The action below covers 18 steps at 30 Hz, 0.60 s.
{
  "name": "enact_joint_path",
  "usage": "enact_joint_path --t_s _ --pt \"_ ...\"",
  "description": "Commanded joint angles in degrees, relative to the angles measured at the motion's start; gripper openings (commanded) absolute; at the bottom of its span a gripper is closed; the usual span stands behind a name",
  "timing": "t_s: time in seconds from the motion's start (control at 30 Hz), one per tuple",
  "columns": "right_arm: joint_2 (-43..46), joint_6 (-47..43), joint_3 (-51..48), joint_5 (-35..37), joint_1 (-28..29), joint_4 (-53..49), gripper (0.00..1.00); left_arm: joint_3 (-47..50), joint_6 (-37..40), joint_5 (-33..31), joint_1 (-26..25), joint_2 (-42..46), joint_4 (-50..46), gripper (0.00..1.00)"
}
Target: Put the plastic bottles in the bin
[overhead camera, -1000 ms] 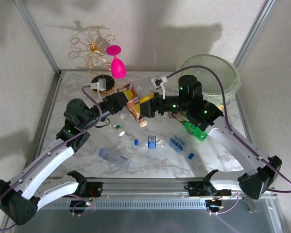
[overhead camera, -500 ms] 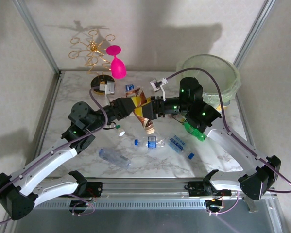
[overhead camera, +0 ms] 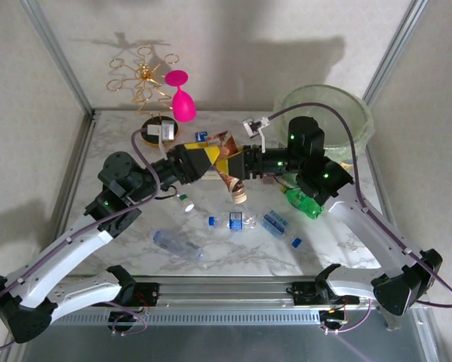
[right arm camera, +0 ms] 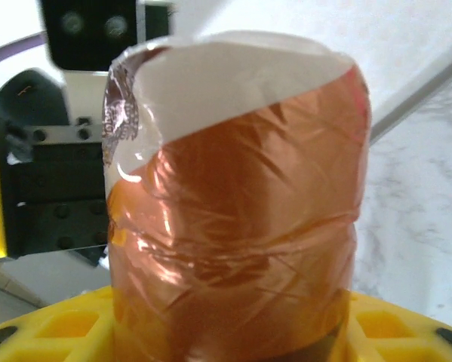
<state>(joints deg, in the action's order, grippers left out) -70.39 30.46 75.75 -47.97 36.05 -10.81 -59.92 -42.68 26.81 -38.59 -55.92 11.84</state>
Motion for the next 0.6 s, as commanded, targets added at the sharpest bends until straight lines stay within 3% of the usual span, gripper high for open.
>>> enact_joint_path --t_s 0.0,0.13,0.3,0.4,0.57 --pt "0.6 -6.4 7.4 11.1 -4.8 -9.7 0.4 -6.0 9.6 -14.3 -0.4 3.5 -13.2 1.0" --pt "-2.5 -13.8 16.2 30.6 -10.7 -21.1 0.4 -6.5 15.3 -25.5 -0.4 4.4 -21.4 0.98" --pt "-6.0 -18.4 20.4 51.8 -16.1 -22.6 0.41 -4.0 15.1 -27.3 -0.4 0.7 -24.6 0.95" --pt "-7.3 -19.5 20.3 56.1 -20.4 -19.3 0.41 -2.0 14.4 -26.4 -0.4 -1.7 -24.2 0.94" --pt "-13.5 -19.5 23.1 55.2 -26.4 -18.5 0.4 1.5 14.4 -23.0 -0.5 -3.4 -22.1 0.93"
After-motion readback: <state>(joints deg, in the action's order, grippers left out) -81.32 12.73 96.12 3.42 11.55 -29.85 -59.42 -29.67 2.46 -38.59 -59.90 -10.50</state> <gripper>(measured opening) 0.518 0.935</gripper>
